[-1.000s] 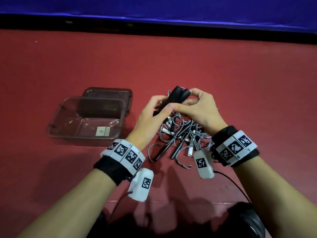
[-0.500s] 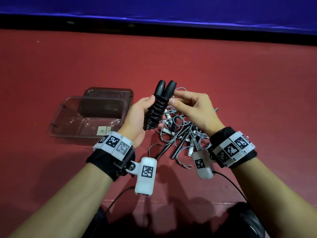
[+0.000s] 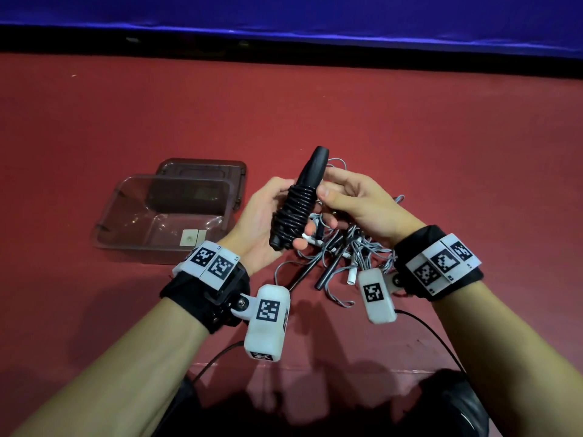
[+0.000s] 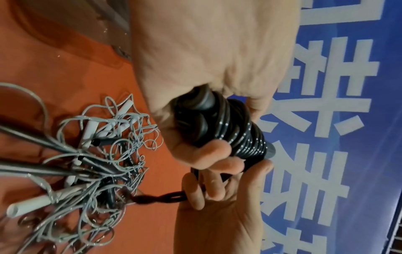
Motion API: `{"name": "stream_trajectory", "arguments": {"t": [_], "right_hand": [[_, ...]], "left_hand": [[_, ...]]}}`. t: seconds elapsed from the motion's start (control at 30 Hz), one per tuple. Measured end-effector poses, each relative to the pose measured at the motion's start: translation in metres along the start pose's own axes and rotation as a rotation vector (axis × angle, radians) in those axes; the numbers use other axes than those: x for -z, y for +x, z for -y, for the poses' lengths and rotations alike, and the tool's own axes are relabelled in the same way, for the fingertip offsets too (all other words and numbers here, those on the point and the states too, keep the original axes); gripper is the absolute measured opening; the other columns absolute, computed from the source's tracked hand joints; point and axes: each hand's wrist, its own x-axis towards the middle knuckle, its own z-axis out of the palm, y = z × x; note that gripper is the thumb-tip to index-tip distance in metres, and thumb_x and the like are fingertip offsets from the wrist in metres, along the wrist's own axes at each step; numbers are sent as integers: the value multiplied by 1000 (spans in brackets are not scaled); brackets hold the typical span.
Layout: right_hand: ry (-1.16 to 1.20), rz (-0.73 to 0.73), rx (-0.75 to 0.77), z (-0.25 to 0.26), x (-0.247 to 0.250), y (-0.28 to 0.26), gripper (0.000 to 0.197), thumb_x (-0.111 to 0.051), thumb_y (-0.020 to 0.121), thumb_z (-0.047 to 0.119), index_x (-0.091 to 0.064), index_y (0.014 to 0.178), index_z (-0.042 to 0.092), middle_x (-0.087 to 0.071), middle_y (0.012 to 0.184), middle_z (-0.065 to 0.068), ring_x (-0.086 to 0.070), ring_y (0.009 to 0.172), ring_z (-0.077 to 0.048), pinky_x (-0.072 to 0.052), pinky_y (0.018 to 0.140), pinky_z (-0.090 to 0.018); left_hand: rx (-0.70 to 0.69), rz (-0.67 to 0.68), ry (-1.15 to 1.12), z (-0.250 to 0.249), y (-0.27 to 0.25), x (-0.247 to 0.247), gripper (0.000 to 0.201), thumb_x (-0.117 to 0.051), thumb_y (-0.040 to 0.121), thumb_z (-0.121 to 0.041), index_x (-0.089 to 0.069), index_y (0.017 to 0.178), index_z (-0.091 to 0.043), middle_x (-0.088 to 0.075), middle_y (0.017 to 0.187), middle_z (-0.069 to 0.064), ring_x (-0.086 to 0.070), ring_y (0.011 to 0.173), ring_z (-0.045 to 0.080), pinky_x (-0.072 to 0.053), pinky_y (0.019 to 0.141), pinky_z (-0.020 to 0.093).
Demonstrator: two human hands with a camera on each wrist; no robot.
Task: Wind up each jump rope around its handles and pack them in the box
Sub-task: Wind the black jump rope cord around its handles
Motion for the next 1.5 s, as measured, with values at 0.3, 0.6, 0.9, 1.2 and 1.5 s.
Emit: {"name": "stream_trajectory", "arguments": {"t": [0.3,0.6,0.9,1.2,1.5], "right_hand": [[67,-160,-20,-2,-12,1,29,-70,89,25,-61,114,13,-66,67,-2,-49,47,-8,-36,44,-16],[32,-600,24,-11,-16,3,33,-90,74,20,-65,93,11,-76,78,-17,-68,71,-21,-56,73,-36],[4,-424,7,-8,-13,2,20,-76,89,9,-66,105,3,-74,75,1,-58,52,-5,-47,53,-16],[-581,-399,181,-15,-5,1,7,-80,87,27,-77,92,24,-75,82,10,-70,75,-13,-57,76,-38],[-1328,-245,227,-14,-19,-7,37,-47,97,52,-41,69,28,-38,52,10,-46,57,-23,-39,58,-35]], "left_hand": [[66,22,-118,7,-2,0,37,-48,94,-35,-66,86,-4,-59,79,11,-49,48,19,-30,38,20],[-527,-257,928,20,20,9,36,-82,78,-46,-59,101,-31,-68,97,-6,-65,90,8,-52,85,31],[-505,-320,475,7,21,28,19,-76,90,-21,-75,108,-20,-79,102,0,-73,95,15,-56,86,31],[-380,-287,269,7,16,18,16,-65,97,-17,-73,98,-4,-71,79,9,-63,70,22,-50,59,34],[-385,-468,410,14,19,19,14,-80,85,-26,-75,90,-14,-72,70,1,-66,62,15,-47,54,26]]}}
